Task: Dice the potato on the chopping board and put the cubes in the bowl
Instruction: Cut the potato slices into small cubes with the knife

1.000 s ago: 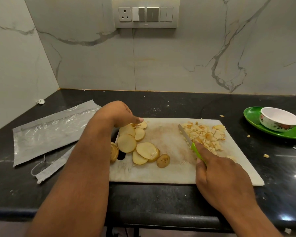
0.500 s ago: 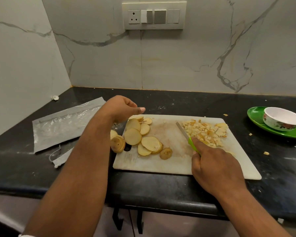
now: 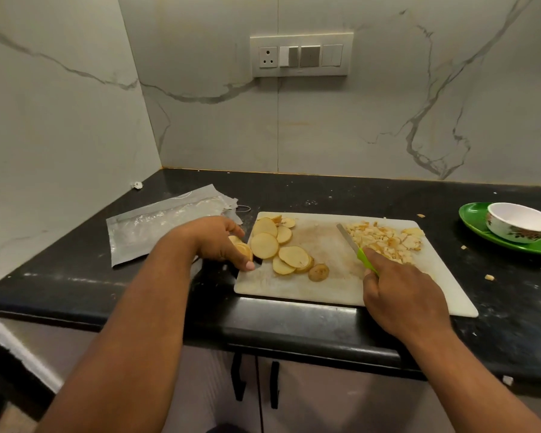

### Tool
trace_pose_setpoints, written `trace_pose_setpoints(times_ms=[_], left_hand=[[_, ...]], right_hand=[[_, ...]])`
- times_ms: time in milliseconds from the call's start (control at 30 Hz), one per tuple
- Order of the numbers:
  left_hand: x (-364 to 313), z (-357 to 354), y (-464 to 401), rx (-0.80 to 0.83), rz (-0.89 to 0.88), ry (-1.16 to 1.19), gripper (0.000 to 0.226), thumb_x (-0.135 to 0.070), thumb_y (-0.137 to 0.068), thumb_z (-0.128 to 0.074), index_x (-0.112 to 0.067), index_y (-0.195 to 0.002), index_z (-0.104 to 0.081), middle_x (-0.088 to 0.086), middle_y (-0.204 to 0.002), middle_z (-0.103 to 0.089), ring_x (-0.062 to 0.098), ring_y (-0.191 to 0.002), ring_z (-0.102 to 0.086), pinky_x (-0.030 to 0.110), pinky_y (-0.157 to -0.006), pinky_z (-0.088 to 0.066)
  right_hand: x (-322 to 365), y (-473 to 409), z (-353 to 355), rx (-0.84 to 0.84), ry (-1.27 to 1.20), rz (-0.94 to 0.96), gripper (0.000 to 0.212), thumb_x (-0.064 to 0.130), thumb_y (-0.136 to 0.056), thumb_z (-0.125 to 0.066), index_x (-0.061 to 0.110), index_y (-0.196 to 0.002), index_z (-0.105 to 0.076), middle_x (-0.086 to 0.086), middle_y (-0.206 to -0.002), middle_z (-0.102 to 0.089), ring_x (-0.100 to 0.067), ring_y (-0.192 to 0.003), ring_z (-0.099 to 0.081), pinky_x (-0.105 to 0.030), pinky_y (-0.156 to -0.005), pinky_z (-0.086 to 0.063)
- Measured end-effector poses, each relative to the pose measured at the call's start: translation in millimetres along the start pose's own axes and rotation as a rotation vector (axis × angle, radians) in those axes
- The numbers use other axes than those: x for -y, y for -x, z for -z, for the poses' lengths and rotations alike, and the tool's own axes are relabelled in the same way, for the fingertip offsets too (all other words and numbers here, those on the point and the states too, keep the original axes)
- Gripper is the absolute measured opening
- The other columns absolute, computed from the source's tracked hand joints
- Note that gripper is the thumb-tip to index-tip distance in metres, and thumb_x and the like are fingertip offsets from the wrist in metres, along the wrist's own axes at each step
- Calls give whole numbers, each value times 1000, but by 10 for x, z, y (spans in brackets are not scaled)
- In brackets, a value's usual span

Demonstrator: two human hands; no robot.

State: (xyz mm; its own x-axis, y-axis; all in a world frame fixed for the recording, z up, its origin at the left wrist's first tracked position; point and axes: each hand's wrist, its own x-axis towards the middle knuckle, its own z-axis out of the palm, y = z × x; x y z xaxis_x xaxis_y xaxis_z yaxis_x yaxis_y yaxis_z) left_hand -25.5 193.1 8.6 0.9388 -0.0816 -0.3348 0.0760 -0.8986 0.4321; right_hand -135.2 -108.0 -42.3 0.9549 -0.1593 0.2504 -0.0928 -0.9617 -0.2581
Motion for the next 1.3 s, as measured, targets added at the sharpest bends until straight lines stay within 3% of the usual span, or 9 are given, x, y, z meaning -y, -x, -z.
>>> trace_pose_setpoints(times_ms=[200, 500, 633, 733, 867, 1133, 1300], left_hand=[[-11, -69, -34, -54, -41, 107, 66, -40, -57, -100, -35, -114, -65, -4, -120, -59, 20, -111, -55, 40, -95, -50], [-37, -143, -40, -114, -124, 181, 51, -14, -71, -91, -35, -109, -63, -3, -120, -58, 20, -106, -58, 36, -86, -57], [-226, -110, 0, -167, -247, 267, 49, -13, -74, -89, -37, -108, -63, -5, -114, -59, 18, -100, -62, 31, -75, -58], [-577, -105, -19, -195, -350, 281, 45, -18, -74, -91, -36, -107, -66, -6, -112, -62, 17, -99, -64, 33, -78, -61], [-1070, -204, -183, -110, -390, 113, 40, -20, -81, -86, -28, -117, -71, -10, -101, -62, 6, -85, -60, 19, -64, -50], [-1287, -200, -472, -147, -344, -276, 47, -22, -85, -80, -15, -131, -69, 2, -112, -70, 20, -96, -66, 34, -90, -60], [-1058, 10, -384, -249, -347, -122, 42, -25, -90, -79, -24, -130, -69, -3, -124, -70, 15, -105, -65, 29, -89, -53]], right_hand=[[-11, 0, -4, -15, -13, 3, 53, 34, -100, -33, 37, -152, -38, -2, -125, -67, -26, -104, -62, -40, -84, -48], [-25, -23, -7, -13, -5, 12, 53, 36, -100, -32, 35, -153, -37, -1, -126, -67, -23, -105, -62, -38, -84, -49], [-28, -32, -6, -11, 4, 15, 53, 36, -101, -32, 35, -153, -36, -1, -126, -66, -22, -106, -62, -38, -84, -49], [-22, -29, -3, -13, 8, 5, 53, 36, -100, -33, 37, -153, -36, -1, -123, -67, -23, -103, -61, -38, -82, -48], [-15, -24, 2, -13, 10, 1, 53, 36, -100, -32, 38, -153, -36, 0, -124, -67, -23, -103, -61, -38, -81, -47], [-24, -42, 1, 1, -1, 10, 53, 38, -100, -31, 40, -154, -33, 0, -124, -66, -21, -103, -61, -37, -82, -47], [-22, -50, -15, -13, 10, 24, 53, 38, -101, -30, 40, -154, -31, 1, -116, -68, -20, -97, -61, -37, -78, -47]])
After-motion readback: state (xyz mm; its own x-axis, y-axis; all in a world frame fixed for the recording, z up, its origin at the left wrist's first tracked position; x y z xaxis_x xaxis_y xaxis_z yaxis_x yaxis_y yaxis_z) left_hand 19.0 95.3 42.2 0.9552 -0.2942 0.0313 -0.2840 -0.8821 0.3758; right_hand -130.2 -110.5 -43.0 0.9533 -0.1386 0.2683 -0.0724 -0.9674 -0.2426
